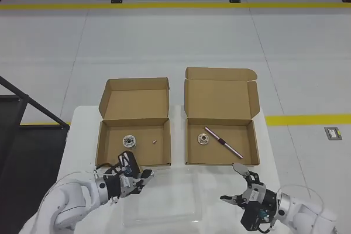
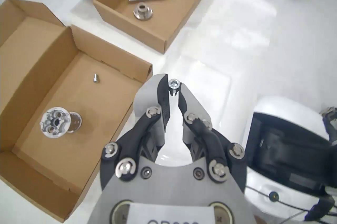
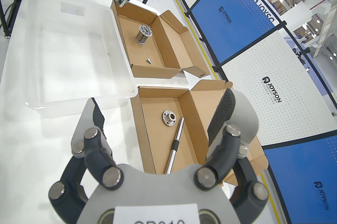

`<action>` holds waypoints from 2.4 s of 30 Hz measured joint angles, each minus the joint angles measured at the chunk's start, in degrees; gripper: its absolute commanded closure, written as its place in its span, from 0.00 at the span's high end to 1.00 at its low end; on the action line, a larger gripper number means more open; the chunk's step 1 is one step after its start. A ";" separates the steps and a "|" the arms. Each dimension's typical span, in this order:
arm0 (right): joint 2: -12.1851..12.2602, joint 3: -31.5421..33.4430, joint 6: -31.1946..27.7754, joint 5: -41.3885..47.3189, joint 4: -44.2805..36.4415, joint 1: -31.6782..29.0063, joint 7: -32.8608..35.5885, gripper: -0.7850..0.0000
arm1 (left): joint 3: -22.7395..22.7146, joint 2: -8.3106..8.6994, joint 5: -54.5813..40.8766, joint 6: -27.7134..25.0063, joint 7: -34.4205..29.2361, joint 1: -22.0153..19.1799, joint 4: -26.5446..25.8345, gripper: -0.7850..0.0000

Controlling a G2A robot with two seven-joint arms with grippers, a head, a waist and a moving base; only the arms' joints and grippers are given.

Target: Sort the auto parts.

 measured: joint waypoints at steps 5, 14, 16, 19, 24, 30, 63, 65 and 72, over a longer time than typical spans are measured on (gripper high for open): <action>0.00 0.00 0.00 0.00 0.00 0.00 0.00 1.00 | -3.27 0.13 -5.13 -5.52 9.89 1.96 3.35 0.00; 0.00 0.00 0.00 0.00 0.00 0.00 0.00 1.00 | -3.37 0.15 -5.74 -6.61 10.73 2.00 3.68 0.00; 0.00 0.00 0.00 0.00 0.00 0.00 0.00 1.00 | -3.46 0.12 -5.52 -6.32 10.83 1.97 3.65 0.00; 0.00 0.00 0.00 0.00 0.00 0.00 0.00 1.00 | -2.30 -0.27 -5.12 -0.25 9.34 1.11 3.80 0.00; 0.00 0.00 0.00 0.00 0.00 0.00 0.00 1.00 | 3.09 -1.30 -6.29 11.42 2.15 -6.62 7.64 0.00; 0.00 0.00 0.00 0.00 0.00 0.00 0.00 1.00 | 14.13 -3.64 -2.19 20.12 -6.41 -19.11 17.28 0.00; 0.00 0.00 0.00 0.00 0.00 0.00 0.00 1.00 | 28.60 -11.10 5.07 25.26 -1.96 -34.26 38.86 1.00; 0.00 0.00 0.00 0.00 0.00 0.00 0.00 1.00 | 27.43 -10.76 4.82 24.59 -2.03 -33.49 37.84 1.00; 0.00 0.00 0.00 0.00 0.00 0.00 0.00 1.00 | 21.56 -9.13 1.68 19.84 0.28 -28.58 31.29 1.00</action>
